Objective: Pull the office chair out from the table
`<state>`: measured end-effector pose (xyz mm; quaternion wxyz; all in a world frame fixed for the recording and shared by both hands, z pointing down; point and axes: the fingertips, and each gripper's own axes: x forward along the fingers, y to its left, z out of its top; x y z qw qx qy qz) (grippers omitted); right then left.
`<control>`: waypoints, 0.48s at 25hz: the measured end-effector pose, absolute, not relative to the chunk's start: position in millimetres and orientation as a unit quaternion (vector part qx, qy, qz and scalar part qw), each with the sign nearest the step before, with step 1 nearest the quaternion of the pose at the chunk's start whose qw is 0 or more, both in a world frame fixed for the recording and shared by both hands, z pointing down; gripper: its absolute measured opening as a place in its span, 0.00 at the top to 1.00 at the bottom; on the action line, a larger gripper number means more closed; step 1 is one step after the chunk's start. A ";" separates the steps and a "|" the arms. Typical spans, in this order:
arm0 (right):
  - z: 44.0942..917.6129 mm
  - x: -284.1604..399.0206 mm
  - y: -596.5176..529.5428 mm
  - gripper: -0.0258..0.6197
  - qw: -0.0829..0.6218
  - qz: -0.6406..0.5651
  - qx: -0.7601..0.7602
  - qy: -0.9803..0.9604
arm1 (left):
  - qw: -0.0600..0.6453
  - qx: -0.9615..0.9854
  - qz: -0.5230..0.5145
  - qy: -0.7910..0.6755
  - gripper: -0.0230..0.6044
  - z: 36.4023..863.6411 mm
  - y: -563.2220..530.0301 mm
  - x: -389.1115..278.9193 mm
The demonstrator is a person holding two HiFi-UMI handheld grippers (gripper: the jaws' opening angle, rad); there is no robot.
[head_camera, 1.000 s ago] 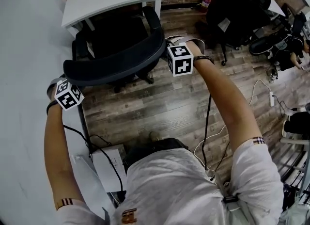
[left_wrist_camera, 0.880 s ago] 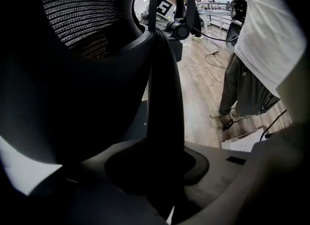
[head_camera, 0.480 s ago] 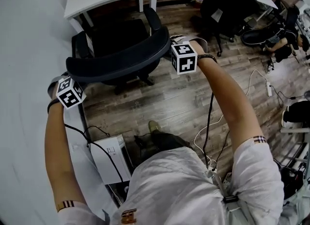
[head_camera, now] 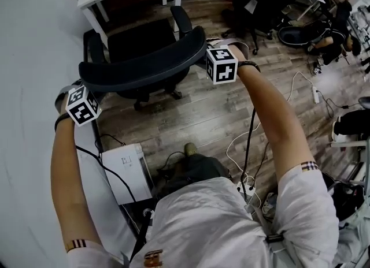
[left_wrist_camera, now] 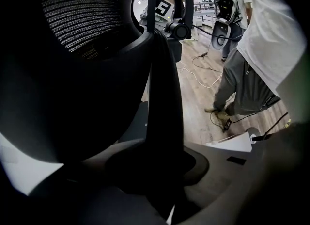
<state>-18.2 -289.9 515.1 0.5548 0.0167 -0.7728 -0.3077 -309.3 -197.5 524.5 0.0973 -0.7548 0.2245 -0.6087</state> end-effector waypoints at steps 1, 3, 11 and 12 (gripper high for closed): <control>514.1 -16.9 -281.7 0.82 0.555 -0.308 0.016 -0.773 | 0.096 -0.754 -0.609 0.225 0.80 523.6 -188.9 -308.0; 512.9 -13.6 -265.4 0.82 0.555 -0.308 0.014 -0.773 | 0.094 -0.753 -0.611 0.226 0.80 523.4 -172.6 -306.1; 524.1 -0.2 -208.3 0.82 0.555 -0.312 0.013 -0.771 | 0.096 -0.752 -0.610 0.231 0.80 536.9 -113.9 -293.1; 522.8 2.5 -203.8 0.82 0.554 -0.312 0.011 -0.771 | 0.093 -0.751 -0.611 0.232 0.80 534.3 -108.6 -290.3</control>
